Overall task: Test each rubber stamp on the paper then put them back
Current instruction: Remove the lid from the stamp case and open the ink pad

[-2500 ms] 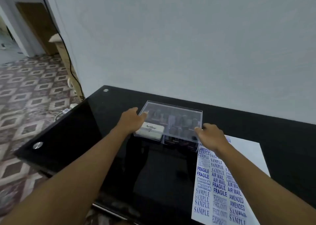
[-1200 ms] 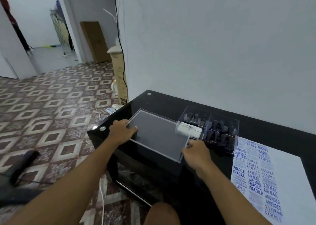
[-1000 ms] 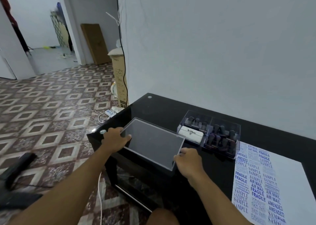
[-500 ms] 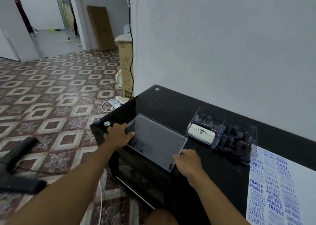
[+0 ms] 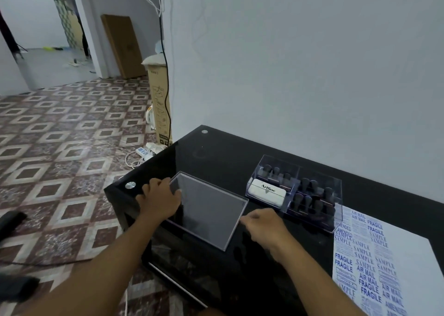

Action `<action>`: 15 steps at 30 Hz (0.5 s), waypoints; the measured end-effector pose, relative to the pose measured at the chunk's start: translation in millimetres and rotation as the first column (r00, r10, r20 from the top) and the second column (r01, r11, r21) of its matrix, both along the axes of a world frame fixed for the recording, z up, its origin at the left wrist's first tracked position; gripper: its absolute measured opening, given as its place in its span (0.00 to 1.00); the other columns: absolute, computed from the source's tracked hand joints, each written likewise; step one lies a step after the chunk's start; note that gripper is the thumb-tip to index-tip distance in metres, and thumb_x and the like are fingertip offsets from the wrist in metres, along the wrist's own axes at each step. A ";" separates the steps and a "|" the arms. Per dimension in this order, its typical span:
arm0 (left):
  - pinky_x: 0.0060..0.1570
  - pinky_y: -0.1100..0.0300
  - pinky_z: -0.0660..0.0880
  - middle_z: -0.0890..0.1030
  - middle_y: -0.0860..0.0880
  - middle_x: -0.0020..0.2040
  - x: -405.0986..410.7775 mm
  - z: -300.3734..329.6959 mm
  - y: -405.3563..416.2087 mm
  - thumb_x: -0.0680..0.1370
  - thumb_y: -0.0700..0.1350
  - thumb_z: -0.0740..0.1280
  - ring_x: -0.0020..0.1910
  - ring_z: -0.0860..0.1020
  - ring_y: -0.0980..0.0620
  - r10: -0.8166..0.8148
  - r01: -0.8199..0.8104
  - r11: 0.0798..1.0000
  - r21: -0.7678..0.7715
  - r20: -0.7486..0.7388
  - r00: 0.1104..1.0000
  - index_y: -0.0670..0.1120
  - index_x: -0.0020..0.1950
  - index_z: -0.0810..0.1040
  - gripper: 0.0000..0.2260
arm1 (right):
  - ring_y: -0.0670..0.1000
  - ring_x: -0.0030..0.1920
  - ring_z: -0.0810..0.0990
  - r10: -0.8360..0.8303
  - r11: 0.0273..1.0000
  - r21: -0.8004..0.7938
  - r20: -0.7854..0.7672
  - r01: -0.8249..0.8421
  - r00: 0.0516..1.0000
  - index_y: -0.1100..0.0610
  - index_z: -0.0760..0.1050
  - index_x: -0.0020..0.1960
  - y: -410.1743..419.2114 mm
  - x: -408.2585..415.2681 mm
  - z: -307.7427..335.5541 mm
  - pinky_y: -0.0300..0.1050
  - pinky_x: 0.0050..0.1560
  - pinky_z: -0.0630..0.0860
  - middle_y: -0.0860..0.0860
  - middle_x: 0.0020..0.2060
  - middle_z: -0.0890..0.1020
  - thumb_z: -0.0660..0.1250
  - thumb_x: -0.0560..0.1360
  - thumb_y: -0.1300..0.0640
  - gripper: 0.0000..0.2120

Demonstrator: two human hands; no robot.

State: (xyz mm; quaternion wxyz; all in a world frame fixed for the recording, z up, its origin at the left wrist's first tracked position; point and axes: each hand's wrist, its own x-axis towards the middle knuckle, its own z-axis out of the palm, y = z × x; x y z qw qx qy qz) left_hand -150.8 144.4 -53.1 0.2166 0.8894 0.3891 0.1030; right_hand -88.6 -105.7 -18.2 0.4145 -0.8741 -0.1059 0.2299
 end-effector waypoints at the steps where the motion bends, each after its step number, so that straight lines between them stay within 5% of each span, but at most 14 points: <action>1: 0.66 0.41 0.60 0.65 0.45 0.70 6.9 4.0 -10.3 0.78 0.55 0.62 0.69 0.63 0.41 -0.047 0.047 0.999 0.015 0.050 0.998 0.50 0.71 0.68 0.22 | 0.50 0.31 0.69 -0.005 1.000 -0.007 0.031 0.005 1.000 0.60 0.75 0.35 -5.8 6.7 7.0 0.42 0.34 0.66 0.51 0.29 0.72 0.64 0.73 0.54 0.11; 8: 0.68 0.49 0.66 0.69 0.48 0.70 65.0 18.0 -92.3 0.79 0.49 0.63 0.69 0.68 0.48 -0.479 0.481 0.875 0.055 0.234 0.846 0.47 0.71 0.69 0.21 | 0.50 0.28 0.67 -0.084 0.994 -0.056 0.223 0.098 0.971 0.57 0.70 0.31 -29.5 69.4 49.1 0.44 0.33 0.65 0.51 0.25 0.70 0.63 0.74 0.57 0.14; 11: 0.67 0.47 0.67 0.70 0.49 0.70 86.4 19.0 -118.4 0.79 0.47 0.62 0.68 0.69 0.49 -0.571 0.569 0.819 0.076 0.220 0.791 0.47 0.71 0.69 0.19 | 0.49 0.26 0.65 -0.085 0.989 -0.103 0.195 0.106 0.977 0.56 0.63 0.30 -26.2 89.8 57.5 0.42 0.30 0.62 0.50 0.25 0.69 0.63 0.75 0.56 0.17; 15: 0.68 0.50 0.67 0.70 0.49 0.72 101.0 16.1 -136.7 0.80 0.46 0.61 0.69 0.69 0.49 -0.622 0.616 0.783 0.087 0.147 0.769 0.46 0.71 0.70 0.19 | 0.50 0.22 0.69 -0.028 0.975 -0.218 0.083 0.046 0.996 0.57 0.68 0.35 -22.7 103.2 55.4 0.40 0.29 0.66 0.55 0.26 0.76 0.57 0.79 0.49 0.18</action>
